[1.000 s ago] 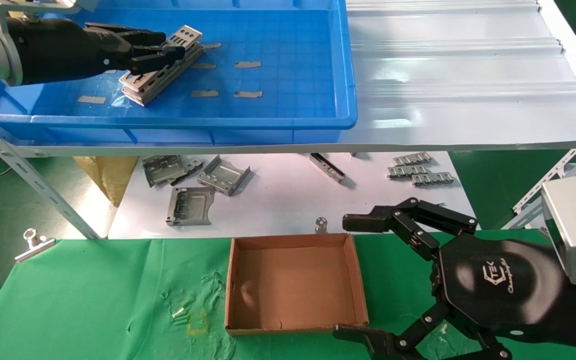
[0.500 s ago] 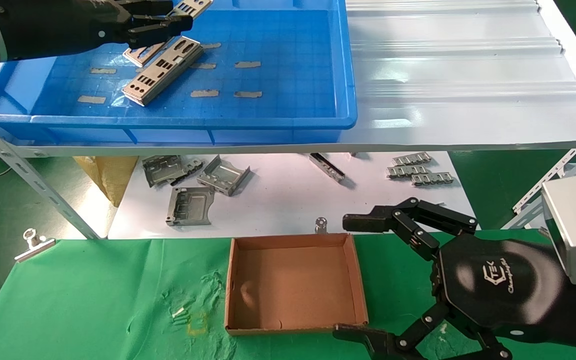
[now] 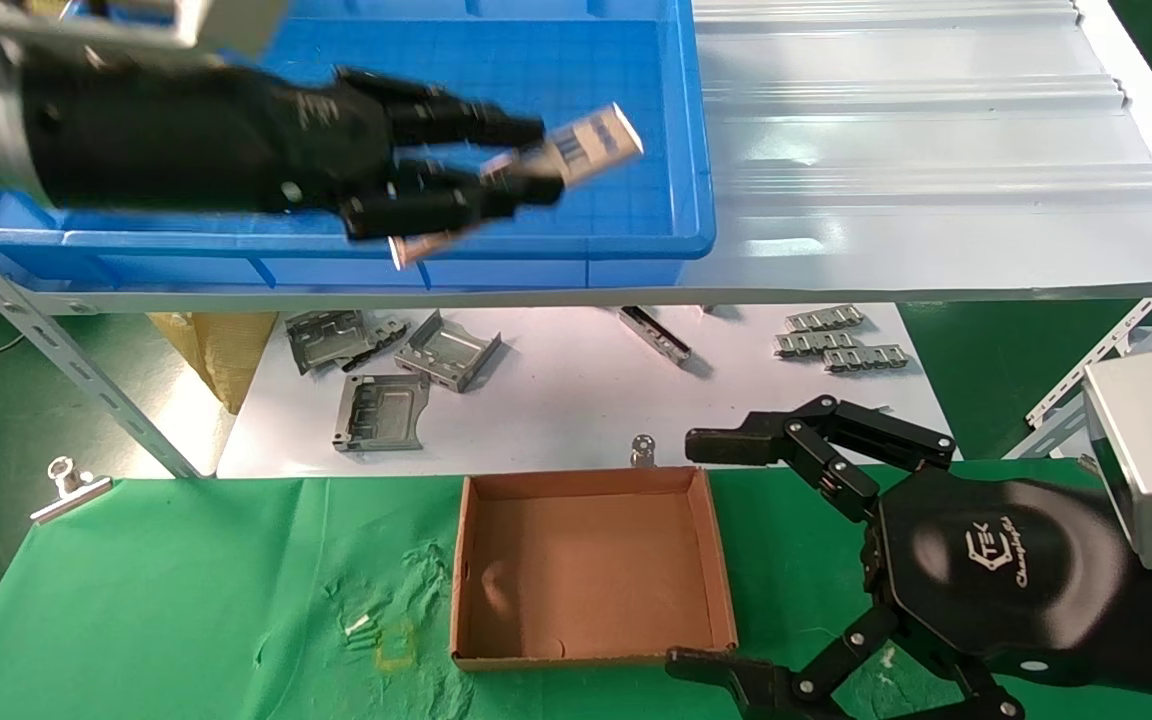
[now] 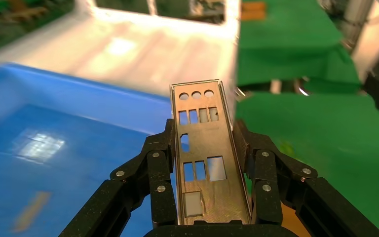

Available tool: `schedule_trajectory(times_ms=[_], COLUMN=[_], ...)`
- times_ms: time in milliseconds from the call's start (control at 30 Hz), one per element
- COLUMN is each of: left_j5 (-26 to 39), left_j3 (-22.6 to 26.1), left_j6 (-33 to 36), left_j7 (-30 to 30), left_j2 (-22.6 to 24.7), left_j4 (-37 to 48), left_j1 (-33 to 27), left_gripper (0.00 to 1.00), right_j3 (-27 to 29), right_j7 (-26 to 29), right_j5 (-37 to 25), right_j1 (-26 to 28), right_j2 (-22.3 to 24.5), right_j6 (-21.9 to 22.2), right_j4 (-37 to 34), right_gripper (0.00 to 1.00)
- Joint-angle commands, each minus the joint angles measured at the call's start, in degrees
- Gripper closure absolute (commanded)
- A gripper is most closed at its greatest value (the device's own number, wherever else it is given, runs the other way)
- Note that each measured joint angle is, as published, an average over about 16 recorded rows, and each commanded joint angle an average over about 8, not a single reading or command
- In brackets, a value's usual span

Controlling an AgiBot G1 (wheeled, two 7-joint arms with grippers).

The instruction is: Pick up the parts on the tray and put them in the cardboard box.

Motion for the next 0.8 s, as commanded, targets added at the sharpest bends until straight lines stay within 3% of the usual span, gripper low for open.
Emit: schedule_trajectory(times_ms=[33, 233, 333, 567, 800], left_j5=[-0.2, -5.8, -6.6, -3.1, -0.5], left_j3=[0.5, 8.4, 12.4, 16.0, 16.6], left_j6=[1.4, 1.0, -0.3, -9.3, -16.8], left_j7=[-0.1, 1.3, 3.5, 12.8, 21.9], left_j2=[0.5, -1.7, -2.0, 2.4, 7.2], left_j4=[-1.8, -17.9, -21.6, -16.1, -9.0], left_j1=[1.3, 12.7, 17.0, 22.6, 23.9], left_gripper=[1.00, 1.00, 1.00, 1.00, 1.00], right_j3=[0.0, 0.0, 0.0, 0.0, -0.1], right_j7=[0.0, 0.0, 0.0, 0.0, 0.0], right_j5=[0.0, 0.0, 0.0, 0.0, 0.0], right_j1=[0.0, 0.0, 0.0, 0.0, 0.0], right_j2=[0.0, 0.0, 0.0, 0.0, 0.0], right_j6=[0.0, 0.0, 0.0, 0.0, 0.0], right_j4=[0.0, 0.0, 0.0, 0.0, 0.0], right_gripper=[0.00, 0.00, 0.00, 0.00, 0.00])
